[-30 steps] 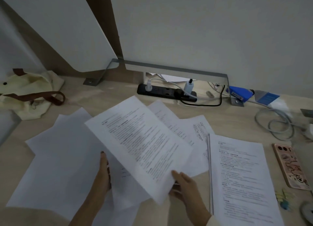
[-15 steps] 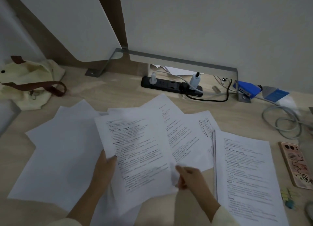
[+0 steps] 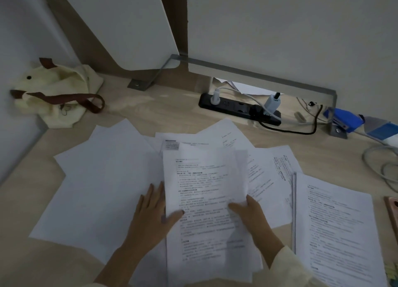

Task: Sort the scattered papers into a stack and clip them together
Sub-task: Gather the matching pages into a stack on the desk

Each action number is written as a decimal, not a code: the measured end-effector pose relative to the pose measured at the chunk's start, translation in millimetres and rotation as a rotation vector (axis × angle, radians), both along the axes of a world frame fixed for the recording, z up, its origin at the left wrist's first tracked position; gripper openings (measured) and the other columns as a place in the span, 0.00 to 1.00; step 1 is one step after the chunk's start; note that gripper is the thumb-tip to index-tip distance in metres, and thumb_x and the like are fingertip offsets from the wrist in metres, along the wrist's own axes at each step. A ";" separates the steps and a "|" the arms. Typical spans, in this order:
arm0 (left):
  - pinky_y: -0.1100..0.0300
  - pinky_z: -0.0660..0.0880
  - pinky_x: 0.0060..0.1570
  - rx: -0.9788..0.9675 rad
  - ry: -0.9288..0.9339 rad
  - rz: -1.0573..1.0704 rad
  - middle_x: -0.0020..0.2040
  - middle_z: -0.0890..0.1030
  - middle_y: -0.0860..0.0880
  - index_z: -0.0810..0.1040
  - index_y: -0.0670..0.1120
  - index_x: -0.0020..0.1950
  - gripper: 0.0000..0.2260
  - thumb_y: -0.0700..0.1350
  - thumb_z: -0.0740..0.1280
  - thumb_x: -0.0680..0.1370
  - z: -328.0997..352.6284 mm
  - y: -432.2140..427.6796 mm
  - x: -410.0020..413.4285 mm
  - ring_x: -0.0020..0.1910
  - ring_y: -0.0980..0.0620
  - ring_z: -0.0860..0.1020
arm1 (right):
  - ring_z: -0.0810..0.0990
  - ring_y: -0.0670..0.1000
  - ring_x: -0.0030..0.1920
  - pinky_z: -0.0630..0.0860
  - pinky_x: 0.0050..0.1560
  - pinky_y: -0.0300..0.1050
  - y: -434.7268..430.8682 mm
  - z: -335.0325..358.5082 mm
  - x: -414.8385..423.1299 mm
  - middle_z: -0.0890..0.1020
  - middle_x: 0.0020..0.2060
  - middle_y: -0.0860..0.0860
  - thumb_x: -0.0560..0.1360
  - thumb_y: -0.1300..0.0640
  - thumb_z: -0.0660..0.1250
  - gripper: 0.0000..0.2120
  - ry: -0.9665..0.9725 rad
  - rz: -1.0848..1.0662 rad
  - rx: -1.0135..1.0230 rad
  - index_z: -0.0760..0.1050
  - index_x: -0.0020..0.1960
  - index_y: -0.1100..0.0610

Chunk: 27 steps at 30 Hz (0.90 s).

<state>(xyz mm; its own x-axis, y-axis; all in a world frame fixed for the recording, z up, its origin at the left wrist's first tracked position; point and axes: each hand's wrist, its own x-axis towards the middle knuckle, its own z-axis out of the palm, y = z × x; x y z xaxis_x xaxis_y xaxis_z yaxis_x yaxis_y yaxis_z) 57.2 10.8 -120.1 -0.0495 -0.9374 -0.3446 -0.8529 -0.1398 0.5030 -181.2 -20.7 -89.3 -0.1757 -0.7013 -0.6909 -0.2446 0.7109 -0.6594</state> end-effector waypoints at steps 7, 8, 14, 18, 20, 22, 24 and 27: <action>0.49 0.52 0.72 -0.063 -0.207 0.117 0.76 0.54 0.41 0.57 0.42 0.74 0.45 0.70 0.46 0.66 -4.2 8.5 28.0 0.76 0.45 0.52 | 0.74 0.51 0.39 0.70 0.41 0.42 3.2 -0.5 -16.1 0.77 0.42 0.55 0.76 0.63 0.61 0.03 0.145 -0.188 -0.168 0.72 0.49 0.62; 0.48 0.50 0.72 -0.021 -0.239 0.086 0.77 0.51 0.41 0.55 0.42 0.75 0.48 0.72 0.47 0.64 -5.6 9.3 28.9 0.76 0.45 0.49 | 0.73 0.50 0.37 0.68 0.38 0.41 2.9 0.3 -19.3 0.76 0.41 0.55 0.76 0.64 0.60 0.03 0.159 -0.204 -0.186 0.71 0.48 0.62; 0.40 0.68 0.58 0.053 -0.377 -0.060 0.68 0.70 0.36 0.67 0.39 0.68 0.47 0.75 0.42 0.67 -10.7 9.0 28.5 0.67 0.38 0.70 | 0.74 0.50 0.39 0.71 0.39 0.43 0.4 3.5 -29.1 0.76 0.40 0.51 0.76 0.62 0.60 0.03 0.159 -0.175 -0.206 0.70 0.50 0.58; 0.42 0.77 0.49 0.074 -0.395 -0.110 0.63 0.75 0.34 0.71 0.37 0.64 0.36 0.64 0.42 0.76 -2.1 9.7 27.7 0.60 0.36 0.76 | 0.77 0.52 0.40 0.73 0.42 0.46 5.0 -0.3 -30.0 0.77 0.41 0.52 0.76 0.61 0.61 0.03 0.136 -0.143 -0.188 0.72 0.49 0.56; 0.44 0.80 0.41 0.018 -0.414 -0.151 0.59 0.78 0.33 0.67 0.37 0.63 0.25 0.53 0.51 0.74 0.8 9.6 23.2 0.56 0.36 0.79 | 0.77 0.54 0.42 0.73 0.45 0.47 8.0 -2.0 -28.7 0.78 0.42 0.53 0.76 0.61 0.61 0.03 0.127 -0.142 -0.183 0.72 0.50 0.57; 0.47 0.81 0.35 -0.021 -0.412 -0.209 0.56 0.79 0.33 0.66 0.36 0.62 0.28 0.47 0.65 0.66 4.2 5.0 20.9 0.52 0.37 0.81 | 0.78 0.55 0.43 0.74 0.46 0.49 10.7 -2.7 -27.8 0.79 0.43 0.53 0.76 0.61 0.61 0.05 0.118 -0.144 -0.177 0.73 0.51 0.57; 0.53 0.81 0.31 -0.067 -0.382 -0.175 0.54 0.81 0.35 0.69 0.36 0.60 0.35 0.40 0.77 0.56 -0.9 1.6 24.6 0.50 0.40 0.82 | 0.78 0.54 0.42 0.74 0.45 0.49 12.2 -1.9 -27.2 0.79 0.42 0.53 0.77 0.61 0.60 0.05 0.111 -0.146 -0.177 0.73 0.52 0.57; 0.56 0.80 0.37 -0.157 -0.217 -0.002 0.60 0.80 0.43 0.78 0.40 0.58 0.22 0.32 0.73 0.64 13.0 -0.4 30.8 0.53 0.46 0.82 | 0.78 0.53 0.42 0.74 0.46 0.49 11.1 0.8 -27.3 0.79 0.42 0.51 0.77 0.62 0.59 0.06 0.112 -0.128 -0.188 0.72 0.53 0.58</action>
<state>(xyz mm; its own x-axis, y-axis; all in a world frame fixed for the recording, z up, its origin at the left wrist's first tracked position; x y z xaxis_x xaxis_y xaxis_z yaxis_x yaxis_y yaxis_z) 88.0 10.5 -107.0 0.0075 -0.9803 -0.1975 -0.9434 -0.0724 0.3236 -208.4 -9.6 -88.5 -0.3393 -0.7828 -0.5217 -0.2396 0.6082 -0.7568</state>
